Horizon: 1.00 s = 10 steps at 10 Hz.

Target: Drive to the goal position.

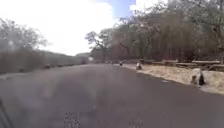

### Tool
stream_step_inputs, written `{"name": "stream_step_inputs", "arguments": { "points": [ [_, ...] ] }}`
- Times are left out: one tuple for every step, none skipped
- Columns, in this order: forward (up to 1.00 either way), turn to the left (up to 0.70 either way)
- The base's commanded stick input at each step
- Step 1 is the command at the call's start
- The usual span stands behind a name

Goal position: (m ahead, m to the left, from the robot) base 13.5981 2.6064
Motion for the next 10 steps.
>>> {"name": "stream_step_inputs", "arguments": {
  "points": [
    [0.7,0.02],
    [0.7,0.02],
    [0.7,0.02],
    [0.7,0.02],
    [0.7,0.02],
    [0.7,0.02],
    [0.7,0.02],
    [0.7,0.02],
    [0.7,0.02],
    [0.7,0.02]
  ]
}}
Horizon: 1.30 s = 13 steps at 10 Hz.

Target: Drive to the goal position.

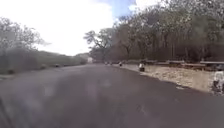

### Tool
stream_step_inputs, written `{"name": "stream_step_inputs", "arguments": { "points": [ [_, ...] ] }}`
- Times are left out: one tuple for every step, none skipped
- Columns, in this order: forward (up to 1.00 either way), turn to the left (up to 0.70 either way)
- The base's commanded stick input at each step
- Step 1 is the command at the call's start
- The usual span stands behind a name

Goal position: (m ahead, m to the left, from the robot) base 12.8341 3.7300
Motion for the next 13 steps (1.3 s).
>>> {"name": "stream_step_inputs", "arguments": {
  "points": [
    [0.7,0.03],
    [0.7,0.02],
    [0.7,0.02],
    [0.7,0.02],
    [0.7,0.02],
    [0.7,0.02],
    [0.7,0.02],
    [0.7,0.02],
    [0.7,0.02],
    [0.7,0.02],
    [0.7,0.02],
    [0.7,0.02],
    [0.7,0.02]
  ]
}}
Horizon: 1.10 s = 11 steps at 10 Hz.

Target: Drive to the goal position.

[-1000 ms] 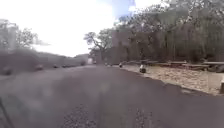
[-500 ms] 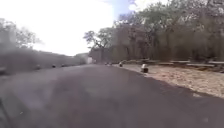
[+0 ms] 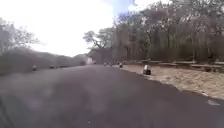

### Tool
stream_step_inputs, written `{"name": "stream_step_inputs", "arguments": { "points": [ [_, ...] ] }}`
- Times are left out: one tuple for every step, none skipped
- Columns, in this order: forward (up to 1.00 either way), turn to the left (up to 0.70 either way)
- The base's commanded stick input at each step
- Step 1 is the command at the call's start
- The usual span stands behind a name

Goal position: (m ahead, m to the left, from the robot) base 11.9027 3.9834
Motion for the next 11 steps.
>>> {"name": "stream_step_inputs", "arguments": {
  "points": [
    [0.7,0.02],
    [0.7,0.02],
    [0.7,0.02],
    [0.7,0.02],
    [0.7,0.02],
    [0.7,0.02],
    [0.7,0.02],
    [0.7,0.02],
    [0.7,0.02],
    [0.7,0.02],
    [0.7,0.02]
  ]
}}
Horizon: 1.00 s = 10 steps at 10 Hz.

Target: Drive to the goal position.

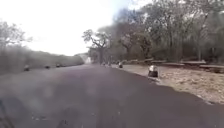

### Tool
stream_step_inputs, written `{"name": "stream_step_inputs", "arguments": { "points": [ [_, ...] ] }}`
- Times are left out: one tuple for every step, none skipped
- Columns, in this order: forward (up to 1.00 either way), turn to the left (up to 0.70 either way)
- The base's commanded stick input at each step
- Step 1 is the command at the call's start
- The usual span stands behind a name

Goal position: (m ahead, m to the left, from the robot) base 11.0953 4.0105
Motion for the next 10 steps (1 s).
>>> {"name": "stream_step_inputs", "arguments": {
  "points": [
    [0.7,0.02],
    [0.7,0.02],
    [0.7,0.02],
    [0.7,0.02],
    [0.7,0.02],
    [0.7,0.02],
    [0.7,0.02],
    [0.7,0.02],
    [0.7,0.02],
    [0.7,0.05]
  ]
}}
